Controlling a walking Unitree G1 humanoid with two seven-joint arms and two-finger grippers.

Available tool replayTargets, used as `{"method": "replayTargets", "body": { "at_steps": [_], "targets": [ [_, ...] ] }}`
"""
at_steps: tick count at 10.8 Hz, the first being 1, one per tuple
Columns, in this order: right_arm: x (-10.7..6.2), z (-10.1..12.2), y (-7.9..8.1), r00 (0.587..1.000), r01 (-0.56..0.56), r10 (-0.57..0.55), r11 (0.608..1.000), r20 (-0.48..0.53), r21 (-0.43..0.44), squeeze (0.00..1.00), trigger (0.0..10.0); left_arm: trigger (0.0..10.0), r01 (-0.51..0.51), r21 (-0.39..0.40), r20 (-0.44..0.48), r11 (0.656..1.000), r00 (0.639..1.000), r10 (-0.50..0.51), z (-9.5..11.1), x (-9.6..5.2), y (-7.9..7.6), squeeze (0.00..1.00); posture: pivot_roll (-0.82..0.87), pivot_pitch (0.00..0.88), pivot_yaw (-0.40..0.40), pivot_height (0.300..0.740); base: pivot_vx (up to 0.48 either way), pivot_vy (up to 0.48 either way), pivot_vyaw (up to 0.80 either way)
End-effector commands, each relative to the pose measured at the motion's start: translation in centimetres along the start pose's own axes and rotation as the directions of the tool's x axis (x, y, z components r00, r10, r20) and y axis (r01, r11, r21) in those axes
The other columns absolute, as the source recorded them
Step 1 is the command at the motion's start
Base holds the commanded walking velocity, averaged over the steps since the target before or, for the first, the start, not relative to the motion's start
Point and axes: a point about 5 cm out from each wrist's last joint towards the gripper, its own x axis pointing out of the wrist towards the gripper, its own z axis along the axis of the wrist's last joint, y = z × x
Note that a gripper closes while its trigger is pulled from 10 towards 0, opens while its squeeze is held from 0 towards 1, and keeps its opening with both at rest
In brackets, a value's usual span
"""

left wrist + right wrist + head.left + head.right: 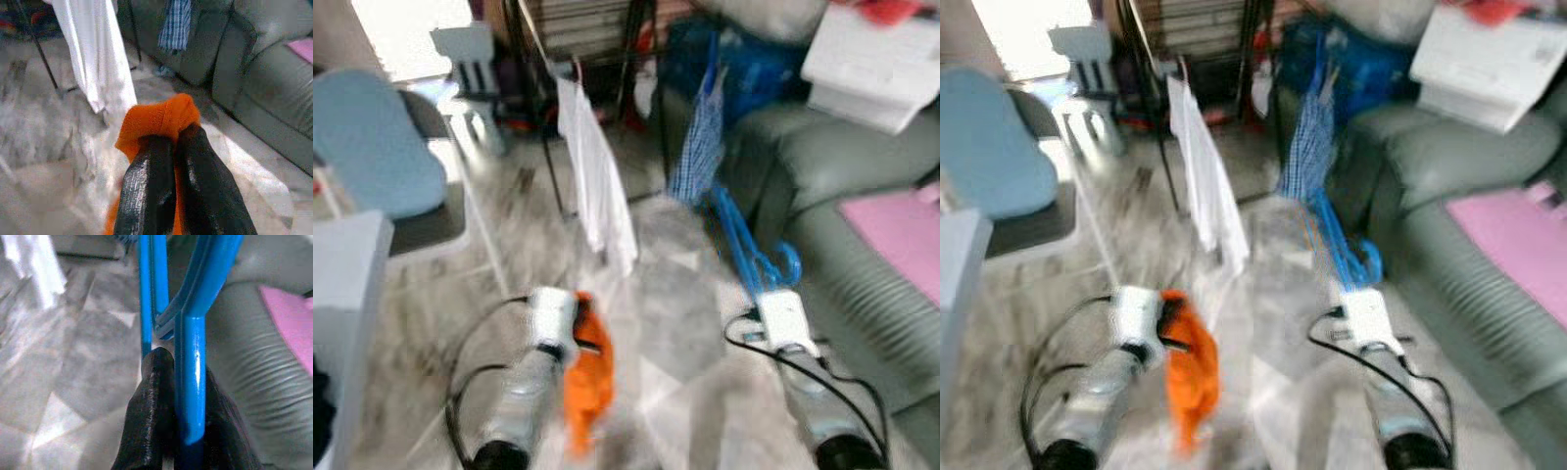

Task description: Hang hanger

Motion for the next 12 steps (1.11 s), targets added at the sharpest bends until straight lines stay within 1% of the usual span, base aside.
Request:
{"method": "replayTargets", "body": {
  "at_steps": [1, 3, 4, 5, 6, 7, 8, 9, 10, 11, 12],
  "targets": [
    [0.2, 1.3, 0.9, 0.999, -0.018, 0.018, 1.0, 0.052, 0.011, 0.0, 10.0, 10.0, -0.026, 0.023, 0.028, 0.999, 0.999, 0.025, 0.5, -0.3, 1.3, 0.0, -0.13, 0.0, 0.066, 0.74, 0.0, 0.0, 0.0],
    [0.2, 1.2, 0.8, 0.999, -0.022, 0.021, 1.0, 0.05, 0.011, 0.0, 10.0, 10.0, -0.014, 0.029, 0.042, 0.999, 0.999, 0.012, 0.7, -0.4, 1.2, 0.0, -0.13, 0.0, 0.069, 0.74, 0.0, 0.0, 0.0],
    [0.2, 1.1, 0.8, 0.998, -0.039, 0.039, 0.999, 0.045, -0.001, 0.0, 10.0, 10.0, 0.013, 0.064, 0.05, 0.998, 0.999, -0.016, 1.0, -0.4, 1.1, 0.0, -0.13, 0.0, 0.068, 0.74, 0.0, 0.0, 0.0],
    [0.1, 1.2, 0.9, 0.995, -0.068, 0.072, 0.996, 0.063, -0.059, 0.0, 10.0, 10.0, 0.067, 0.143, 0.068, 0.988, 0.995, -0.077, 1.7, -0.1, 0.8, 0.0, -0.13, 0.0, 0.067, 0.74, 0.0, 0.0, 0.0],
    [-0.1, 1.1, 1.0, 0.983, -0.159, 0.169, 0.979, 0.068, -0.131, 0.0, 10.0, 10.0, 0.146, 0.404, 0.069, 0.903, 0.98, -0.189, 3.6, 0.7, 0.9, 0.0, -0.13, 0.0, 0.068, 0.74, 0.0, 0.0, 0.0],
    [-0.2, 0.9, 0.8, 0.975, -0.203, 0.214, 0.967, 0.06, -0.152, 0.0, 10.0, 10.0, 0.145, 0.527, 0.056, 0.838, 0.977, -0.204, 4.7, 1.2, 1.4, 0.0, -0.13, 0.0, 0.071, 0.74, 0.0, 0.0, 0.0],
    [-0.3, 1.0, 0.5, 0.961, -0.259, 0.27, 0.953, 0.054, -0.16, 0.0, 10.0, 10.0, 0.148, 0.599, 0.062, 0.787, 0.971, -0.231, 6.1, 1.9, 1.8, 0.0, -0.14, 0.0, 0.076, 0.74, 0.0, 0.0, 0.0],
    [-0.5, 0.8, 0.3, 0.943, -0.313, 0.331, 0.92, 0.038, -0.237, 0.0, 10.0, 10.0, 0.168, 0.68, 0.033, 0.714, 0.965, -0.258, 7.0, 2.5, 2.1, 0.0, -0.14, 0.0, 0.089, 0.74, 0.0, 0.0, 0.0],
    [-0.8, 0.8, -0.4, 0.921, -0.359, 0.388, 0.869, 0.019, -0.339, 0.0, 10.0, 10.0, 0.217, 0.783, -0.053, 0.583, 0.957, -0.285, 7.1, 2.8, 2.5, 0.0, -0.15, 0.0, 0.107, 0.74, 0.0, 0.0, 0.0],
    [-0.8, 1.0, -1.5, 0.92, -0.363, 0.391, 0.867, 0.014, -0.341, 0.0, 10.0, 10.0, 0.25, 0.846, -0.145, 0.47, 0.958, -0.248, 6.8, 2.9, 3.7, 0.0, -0.16, 0.0, 0.116, 0.74, 0.0, 0.0, 0.0],
    [-0.8, 1.1, -2.3, 0.926, -0.347, 0.376, 0.868, 0.014, -0.356, 0.0, 10.0, 10.0, 0.267, 0.866, -0.193, 0.422, 0.959, -0.21, 6.5, 2.8, 4.8, 0.0, -0.16, 0.0, 0.134, 0.74, 0.0, 0.0, 0.0]
  ]
}}
